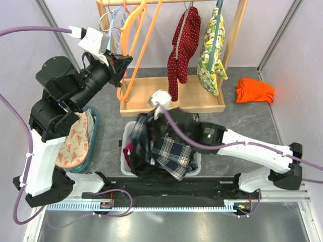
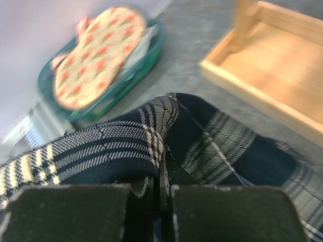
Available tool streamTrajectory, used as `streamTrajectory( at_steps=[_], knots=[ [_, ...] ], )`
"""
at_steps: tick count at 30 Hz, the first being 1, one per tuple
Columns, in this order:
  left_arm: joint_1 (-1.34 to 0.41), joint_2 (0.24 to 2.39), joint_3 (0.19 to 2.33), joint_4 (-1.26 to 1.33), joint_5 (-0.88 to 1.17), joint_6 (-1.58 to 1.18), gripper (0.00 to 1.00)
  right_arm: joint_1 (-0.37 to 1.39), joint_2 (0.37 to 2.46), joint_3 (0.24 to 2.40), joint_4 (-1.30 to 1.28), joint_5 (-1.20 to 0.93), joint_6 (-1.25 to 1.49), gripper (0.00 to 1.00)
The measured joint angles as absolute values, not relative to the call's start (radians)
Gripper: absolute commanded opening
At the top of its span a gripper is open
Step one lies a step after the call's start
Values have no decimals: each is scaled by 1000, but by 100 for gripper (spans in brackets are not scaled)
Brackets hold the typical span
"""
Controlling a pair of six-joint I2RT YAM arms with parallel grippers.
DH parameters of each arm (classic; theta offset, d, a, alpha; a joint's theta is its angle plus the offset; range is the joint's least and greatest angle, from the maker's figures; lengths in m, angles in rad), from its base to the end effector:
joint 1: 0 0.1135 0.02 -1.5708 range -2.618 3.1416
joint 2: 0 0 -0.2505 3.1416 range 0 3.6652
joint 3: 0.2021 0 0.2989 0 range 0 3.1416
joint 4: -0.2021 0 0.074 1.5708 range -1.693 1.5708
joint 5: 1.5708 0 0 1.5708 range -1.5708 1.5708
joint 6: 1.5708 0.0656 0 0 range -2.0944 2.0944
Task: Remove the skirt from the hanger
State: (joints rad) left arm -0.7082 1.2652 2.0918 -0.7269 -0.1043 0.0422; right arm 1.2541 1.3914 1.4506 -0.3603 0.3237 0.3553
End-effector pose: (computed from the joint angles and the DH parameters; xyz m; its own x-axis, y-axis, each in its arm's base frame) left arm 0.1848 -0.1492 0.6223 0.0995 -0.0300 -0.9946 0.5646 0.8248 0.0316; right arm 0.1426 0.3680 0.3968 -0.3671 -0.0611 -0.9282 -0.7238 0.6455 0.2438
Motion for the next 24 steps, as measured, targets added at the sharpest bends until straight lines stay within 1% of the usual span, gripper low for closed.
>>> streamTrajectory(
  at_steps=[2,6,9,13,17,22,23,24],
  knots=[
    [-708,1265,2083,-727,-104,42,2,1143,1340,1353,-313,284,398,0],
    [-708,1266,2067,-729,-103,42,2,999,1295,1174,-213,209,483,0],
    [-708,1266,2065,-730,-102,42,2,981,1314,1053,-122,150,565,0],
    [-708,1266,2065,-730,-99,43,2,977,1394,879,14,77,721,0],
    [-708,1265,2065,-730,-96,43,2,965,1467,791,102,38,844,0],
    [-708,1266,2065,-731,-95,47,2,959,1499,727,208,20,944,0],
    [-708,1267,2065,-731,-95,46,2,958,1512,721,225,18,957,4],
    [-708,1269,2065,-732,-96,47,2,958,1528,720,237,16,970,10]
  ],
)
